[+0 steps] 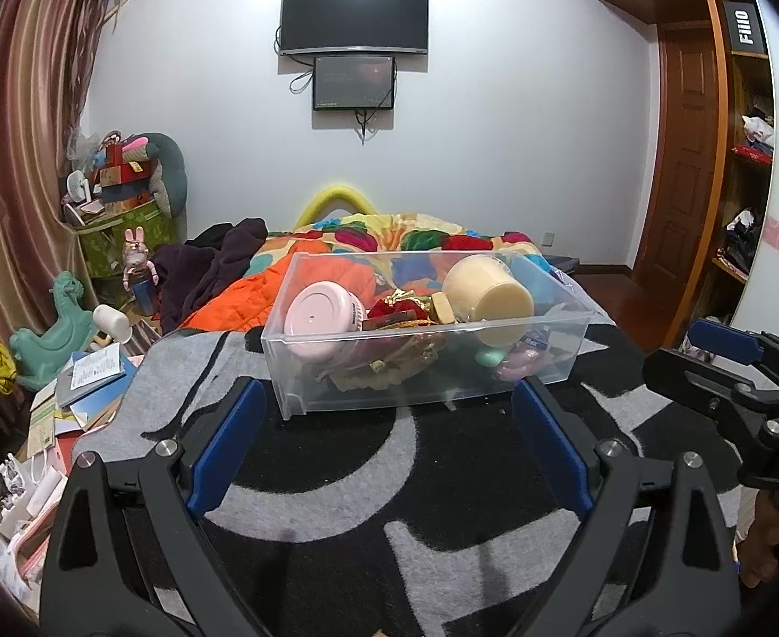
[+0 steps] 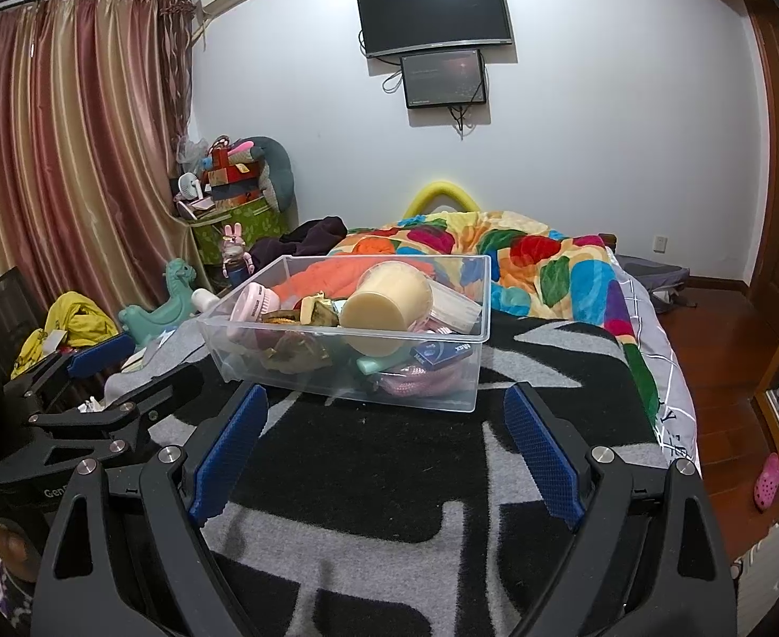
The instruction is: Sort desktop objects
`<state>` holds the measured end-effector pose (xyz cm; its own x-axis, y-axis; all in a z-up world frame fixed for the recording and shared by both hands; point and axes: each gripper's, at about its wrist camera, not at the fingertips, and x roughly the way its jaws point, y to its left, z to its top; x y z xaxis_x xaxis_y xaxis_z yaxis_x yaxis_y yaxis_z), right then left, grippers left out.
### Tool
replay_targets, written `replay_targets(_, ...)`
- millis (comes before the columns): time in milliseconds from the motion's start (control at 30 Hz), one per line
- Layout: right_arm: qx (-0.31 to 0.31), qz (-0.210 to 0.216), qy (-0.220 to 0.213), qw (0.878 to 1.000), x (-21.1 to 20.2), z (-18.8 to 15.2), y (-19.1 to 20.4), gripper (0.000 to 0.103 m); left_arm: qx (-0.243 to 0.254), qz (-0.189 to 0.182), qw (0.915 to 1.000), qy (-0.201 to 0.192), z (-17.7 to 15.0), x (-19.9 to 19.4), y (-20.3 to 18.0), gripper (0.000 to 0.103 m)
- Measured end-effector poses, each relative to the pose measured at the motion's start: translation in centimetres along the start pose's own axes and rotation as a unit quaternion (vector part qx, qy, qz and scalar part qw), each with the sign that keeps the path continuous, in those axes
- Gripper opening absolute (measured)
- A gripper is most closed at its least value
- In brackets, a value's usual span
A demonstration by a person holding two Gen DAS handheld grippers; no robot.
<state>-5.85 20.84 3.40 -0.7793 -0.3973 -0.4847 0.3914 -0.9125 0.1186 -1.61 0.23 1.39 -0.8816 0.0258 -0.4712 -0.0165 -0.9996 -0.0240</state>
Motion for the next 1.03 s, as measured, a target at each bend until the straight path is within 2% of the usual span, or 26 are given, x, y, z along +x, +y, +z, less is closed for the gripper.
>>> replay_targets(233, -0.001, 0.004, 0.006, 1.000, 0.26, -0.03, 0.07, 0.090, 0.002, -0.003, 0.9999, -0.013, 0.18, -0.57, 0.17, 0.095)
replay_targets(500, -0.002, 0.005, 0.004, 1.000, 0.16, -0.07, 0.15, 0.090, -0.003, -0.005, 0.9999, -0.008, 0.21, -0.43, 0.27, 0.095)
replay_targets(633, 0.000, 0.006, 0.005, 1.000, 0.26, -0.14, 0.03, 0.090, -0.011, -0.016, 0.9998, -0.008, 0.30, -0.33, 0.56, 0.103)
replay_targets(700, 0.000, 0.006, 0.006, 1.000, 0.37, -0.16, 0.01, 0.090, -0.013, -0.022, 0.9997, -0.007, 0.28, -0.32, 0.54, 0.103)
replay_targets(800, 0.000, 0.006, 0.007, 1.000, 0.37, -0.17, 0.01, 0.090, -0.004, -0.010, 0.9998, -0.014, 0.21, -0.45, 0.16, 0.103)
replay_targets(1033, 0.001, 0.007, 0.006, 1.000, 0.38, -0.18, -0.02, 0.090, 0.001, -0.008, 0.9998, -0.019, 0.24, -0.69, -0.07, 0.103)
